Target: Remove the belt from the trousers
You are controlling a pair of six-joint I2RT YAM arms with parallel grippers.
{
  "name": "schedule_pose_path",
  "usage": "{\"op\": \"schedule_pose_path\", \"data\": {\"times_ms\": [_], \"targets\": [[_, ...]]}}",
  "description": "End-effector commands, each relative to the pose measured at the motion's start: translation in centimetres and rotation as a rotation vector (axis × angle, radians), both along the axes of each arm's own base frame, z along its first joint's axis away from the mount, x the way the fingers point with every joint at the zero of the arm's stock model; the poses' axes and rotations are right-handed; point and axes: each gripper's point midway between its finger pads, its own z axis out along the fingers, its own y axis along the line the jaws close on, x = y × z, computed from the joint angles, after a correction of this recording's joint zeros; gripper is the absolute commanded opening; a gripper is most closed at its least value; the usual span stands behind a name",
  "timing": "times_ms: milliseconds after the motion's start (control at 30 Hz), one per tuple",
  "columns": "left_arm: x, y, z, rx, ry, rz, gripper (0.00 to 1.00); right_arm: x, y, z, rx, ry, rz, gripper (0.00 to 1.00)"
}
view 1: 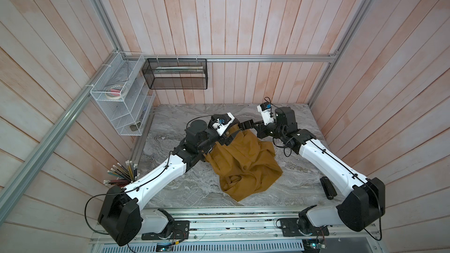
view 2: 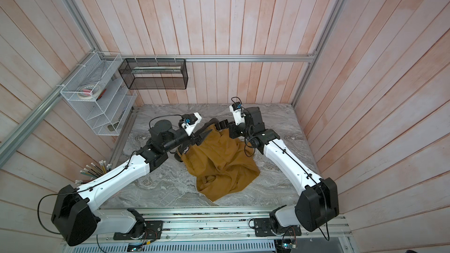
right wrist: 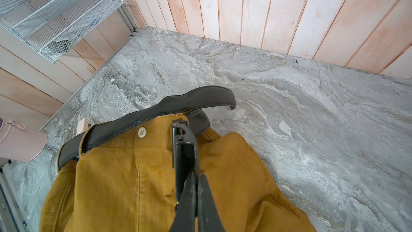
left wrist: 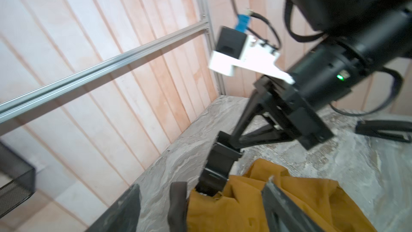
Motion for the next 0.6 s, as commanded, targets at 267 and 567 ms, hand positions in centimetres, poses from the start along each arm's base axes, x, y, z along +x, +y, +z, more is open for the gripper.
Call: {"op": "schedule_pose_path", "data": {"times_ms": [267,567], "targets": [[4.3,-5.6,-5.2,0.2,0.02,-0.071,0.87,-1.8,-0.1,4.6,0.062,-0.07,0.047,0.0],[5.1,-7.2,-6.7,0.217,0.06,-0.122,0.62,-1.9,0.0,5.2,0.08,-0.1,0.049,0.0]]}}
